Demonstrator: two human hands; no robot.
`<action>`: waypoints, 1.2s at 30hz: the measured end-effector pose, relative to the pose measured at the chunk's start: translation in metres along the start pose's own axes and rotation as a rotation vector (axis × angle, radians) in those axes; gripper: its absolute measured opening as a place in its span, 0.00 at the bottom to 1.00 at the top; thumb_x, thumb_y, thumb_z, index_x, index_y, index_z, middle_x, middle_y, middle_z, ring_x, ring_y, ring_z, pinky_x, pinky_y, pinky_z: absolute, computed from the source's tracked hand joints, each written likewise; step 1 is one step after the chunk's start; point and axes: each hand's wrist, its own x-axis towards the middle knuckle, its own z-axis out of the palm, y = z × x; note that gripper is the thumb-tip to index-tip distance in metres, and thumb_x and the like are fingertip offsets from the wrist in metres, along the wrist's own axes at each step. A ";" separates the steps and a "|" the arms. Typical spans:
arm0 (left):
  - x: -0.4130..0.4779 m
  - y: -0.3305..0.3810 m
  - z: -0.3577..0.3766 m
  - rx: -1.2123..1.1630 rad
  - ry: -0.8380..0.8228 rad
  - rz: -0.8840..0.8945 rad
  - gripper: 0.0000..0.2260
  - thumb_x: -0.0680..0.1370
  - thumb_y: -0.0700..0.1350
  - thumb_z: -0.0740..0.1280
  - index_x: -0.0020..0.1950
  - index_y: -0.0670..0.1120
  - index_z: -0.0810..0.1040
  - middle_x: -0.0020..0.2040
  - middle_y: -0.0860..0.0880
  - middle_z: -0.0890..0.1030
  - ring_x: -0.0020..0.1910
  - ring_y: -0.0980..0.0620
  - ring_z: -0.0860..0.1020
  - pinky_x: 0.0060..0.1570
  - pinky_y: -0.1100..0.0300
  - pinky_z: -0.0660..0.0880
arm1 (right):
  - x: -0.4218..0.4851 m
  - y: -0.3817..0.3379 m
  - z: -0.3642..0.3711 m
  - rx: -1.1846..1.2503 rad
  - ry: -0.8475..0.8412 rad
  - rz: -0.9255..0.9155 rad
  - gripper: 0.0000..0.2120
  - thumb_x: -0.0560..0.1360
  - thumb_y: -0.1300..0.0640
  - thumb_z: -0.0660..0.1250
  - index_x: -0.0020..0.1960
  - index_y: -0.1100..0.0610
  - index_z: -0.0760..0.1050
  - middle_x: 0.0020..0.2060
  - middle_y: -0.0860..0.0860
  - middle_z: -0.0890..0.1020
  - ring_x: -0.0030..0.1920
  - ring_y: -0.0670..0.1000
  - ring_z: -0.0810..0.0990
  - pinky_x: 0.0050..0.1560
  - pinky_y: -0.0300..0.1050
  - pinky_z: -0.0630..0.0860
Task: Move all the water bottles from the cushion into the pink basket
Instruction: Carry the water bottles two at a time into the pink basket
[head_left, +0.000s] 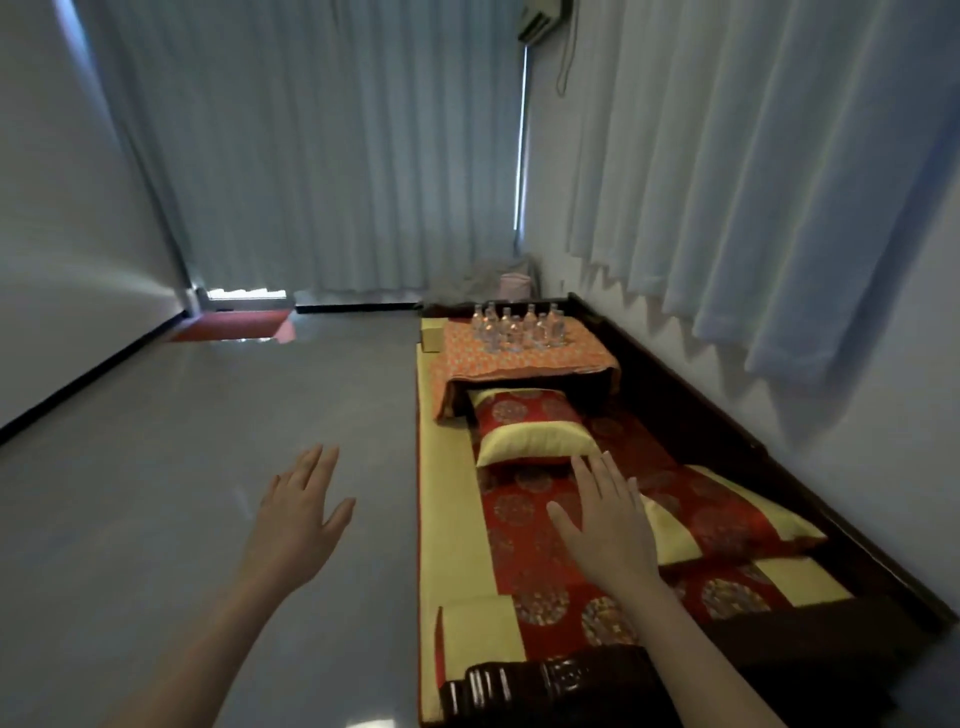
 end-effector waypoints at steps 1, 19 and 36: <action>0.007 -0.019 -0.008 -0.003 -0.007 -0.014 0.29 0.79 0.50 0.64 0.77 0.45 0.58 0.77 0.43 0.61 0.77 0.45 0.58 0.73 0.49 0.55 | 0.009 -0.014 0.008 -0.012 -0.009 -0.002 0.33 0.79 0.37 0.50 0.78 0.52 0.48 0.79 0.50 0.49 0.78 0.48 0.43 0.76 0.51 0.42; 0.237 -0.264 0.007 -0.172 -0.078 -0.052 0.27 0.79 0.48 0.64 0.76 0.44 0.60 0.76 0.43 0.62 0.76 0.45 0.59 0.73 0.50 0.56 | 0.224 -0.199 0.154 0.038 -0.038 0.077 0.31 0.78 0.42 0.59 0.76 0.55 0.57 0.77 0.53 0.57 0.78 0.52 0.51 0.77 0.54 0.52; 0.620 -0.364 0.144 -0.269 -0.157 -0.009 0.23 0.76 0.43 0.68 0.71 0.42 0.69 0.69 0.41 0.74 0.68 0.42 0.71 0.66 0.50 0.66 | 0.578 -0.219 0.310 0.177 -0.055 0.182 0.28 0.76 0.50 0.64 0.74 0.53 0.61 0.76 0.50 0.62 0.77 0.50 0.55 0.75 0.54 0.58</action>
